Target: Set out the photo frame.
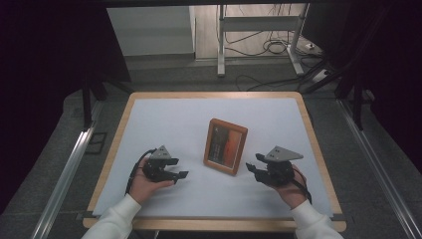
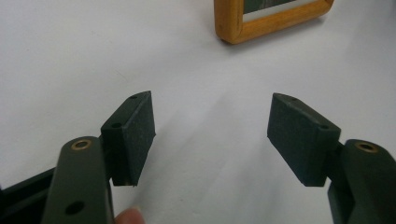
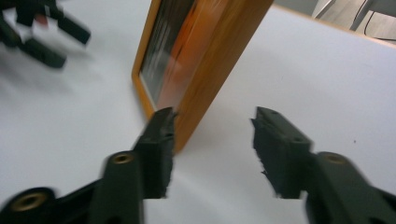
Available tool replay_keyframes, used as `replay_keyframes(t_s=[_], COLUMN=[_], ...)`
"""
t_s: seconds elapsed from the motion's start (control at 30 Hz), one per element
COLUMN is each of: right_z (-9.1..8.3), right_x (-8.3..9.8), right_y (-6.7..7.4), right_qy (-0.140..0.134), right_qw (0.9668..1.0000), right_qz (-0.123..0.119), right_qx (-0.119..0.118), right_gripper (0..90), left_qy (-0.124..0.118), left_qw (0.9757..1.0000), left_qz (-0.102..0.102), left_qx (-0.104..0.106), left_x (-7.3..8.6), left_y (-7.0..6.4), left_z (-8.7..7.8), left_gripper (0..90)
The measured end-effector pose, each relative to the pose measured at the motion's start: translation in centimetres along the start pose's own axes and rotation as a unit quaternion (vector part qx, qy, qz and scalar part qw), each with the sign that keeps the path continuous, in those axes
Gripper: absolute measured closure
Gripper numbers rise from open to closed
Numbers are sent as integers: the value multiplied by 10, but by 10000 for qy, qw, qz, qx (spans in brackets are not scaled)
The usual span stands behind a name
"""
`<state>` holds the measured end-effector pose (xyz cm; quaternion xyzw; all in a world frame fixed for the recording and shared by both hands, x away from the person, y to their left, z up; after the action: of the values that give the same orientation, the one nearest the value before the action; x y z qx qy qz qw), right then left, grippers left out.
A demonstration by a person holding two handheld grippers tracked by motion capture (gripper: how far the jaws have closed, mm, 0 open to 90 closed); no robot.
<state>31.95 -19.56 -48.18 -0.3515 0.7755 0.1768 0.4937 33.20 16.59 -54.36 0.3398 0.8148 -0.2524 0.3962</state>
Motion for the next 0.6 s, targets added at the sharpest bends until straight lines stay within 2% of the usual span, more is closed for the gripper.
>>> replay_keyframes(t_s=[0.07, 0.13, 0.27, 0.47, 0.6], right_z=[1, 4, 12, 31, 43], right_x=[3, 6, 11, 19, 22], right_y=[4, 7, 16, 32, 33], right_qy=[31, 91, 226, 509, 608], right_qw=[9999, 9995, 9982, 9952, 9946], right_qz=[-9, -63, -128, -400, -405], right_qx=[-169, -306, -532, -736, -743], right_gripper=[702, 786, 887, 897, 898], left_qy=[-5, 15, 20, 30, 44], left_qw=[10000, 10000, 10000, 10000, 10000], left_qz=[-3, 5, 8, 20, 46], left_qx=[2, 10, 26, 24, 36], left_x=[0, 0, 0, 0, 0], left_y=[0, 0, 0, -1, -2], left_z=[0, 0, 0, 1, 2], left_gripper=[316, 316, 316, 316, 316])
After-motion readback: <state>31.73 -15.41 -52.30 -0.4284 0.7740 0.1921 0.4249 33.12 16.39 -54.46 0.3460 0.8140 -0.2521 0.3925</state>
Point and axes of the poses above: each handheld gripper's, and its own axes: z roughly forward along the jaws, x roughly out of its underside, y roughly to its left, the point moved 2 cm from there along z, roughly forward along the jaws, and after that the axes turned 7 degrees about -y, right-handed, at the moved point
